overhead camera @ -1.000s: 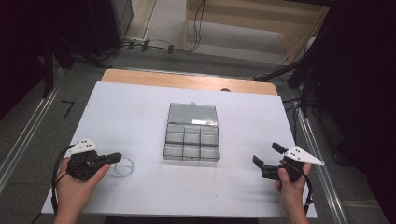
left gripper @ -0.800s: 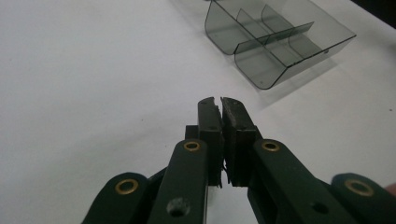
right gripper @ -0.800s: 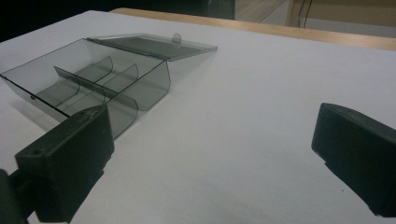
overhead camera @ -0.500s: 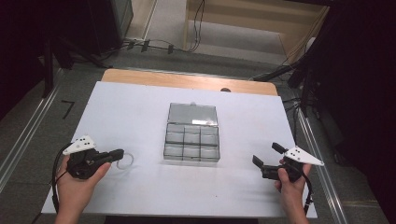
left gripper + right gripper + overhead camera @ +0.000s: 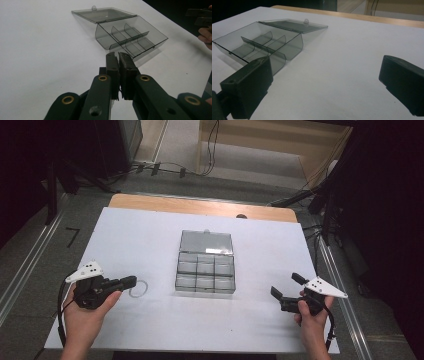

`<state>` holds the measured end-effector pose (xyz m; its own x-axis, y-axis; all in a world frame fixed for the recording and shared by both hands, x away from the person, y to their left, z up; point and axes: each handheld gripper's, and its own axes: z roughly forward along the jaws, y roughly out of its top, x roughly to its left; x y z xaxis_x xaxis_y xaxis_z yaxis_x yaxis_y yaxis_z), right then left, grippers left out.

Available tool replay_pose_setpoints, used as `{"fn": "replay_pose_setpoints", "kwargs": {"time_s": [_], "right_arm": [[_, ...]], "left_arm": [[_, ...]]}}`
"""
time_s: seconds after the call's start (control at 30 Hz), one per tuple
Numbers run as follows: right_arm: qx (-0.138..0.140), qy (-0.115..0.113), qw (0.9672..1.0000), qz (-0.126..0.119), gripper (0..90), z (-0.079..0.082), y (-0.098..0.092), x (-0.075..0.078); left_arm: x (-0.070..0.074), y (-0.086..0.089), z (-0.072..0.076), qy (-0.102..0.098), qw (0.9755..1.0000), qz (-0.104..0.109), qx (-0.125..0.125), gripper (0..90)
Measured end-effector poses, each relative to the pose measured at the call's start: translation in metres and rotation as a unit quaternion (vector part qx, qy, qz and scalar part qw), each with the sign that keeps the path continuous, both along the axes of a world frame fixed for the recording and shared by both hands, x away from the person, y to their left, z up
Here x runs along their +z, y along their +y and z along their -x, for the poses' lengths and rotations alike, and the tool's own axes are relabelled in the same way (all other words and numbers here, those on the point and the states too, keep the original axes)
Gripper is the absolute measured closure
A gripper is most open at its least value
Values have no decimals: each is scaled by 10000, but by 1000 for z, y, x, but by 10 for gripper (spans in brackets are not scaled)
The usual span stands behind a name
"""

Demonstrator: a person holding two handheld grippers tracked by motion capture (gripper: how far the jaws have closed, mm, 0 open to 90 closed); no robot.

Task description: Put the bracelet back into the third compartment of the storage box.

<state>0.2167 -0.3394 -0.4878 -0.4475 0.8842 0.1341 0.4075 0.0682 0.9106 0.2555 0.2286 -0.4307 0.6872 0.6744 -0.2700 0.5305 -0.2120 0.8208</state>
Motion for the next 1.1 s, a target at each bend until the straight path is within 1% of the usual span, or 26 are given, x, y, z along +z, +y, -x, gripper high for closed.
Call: {"fn": "replay_pose_setpoints", "kwargs": {"time_s": [0.27, 0.57, 0.83, 1.1], "right_arm": [[-19, -21, 10000, -8, 0, 1, 0, 1], [-14, -25, 10000, -10, 0, 1, 1, 0], [2, -31, 10000, -1, 0, 1, 1, 0], [5, -30, 10000, -4, 0, 1, 1, 0]], "left_arm": [[7, -12, -4, -82, 9999, -30, -115, 874], [16, -24, -10, -179, 9995, -13, -244, 874], [21, -34, -14, -209, 9991, -53, -353, 873], [27, -43, -20, -256, 9988, -28, -416, 873]]}}
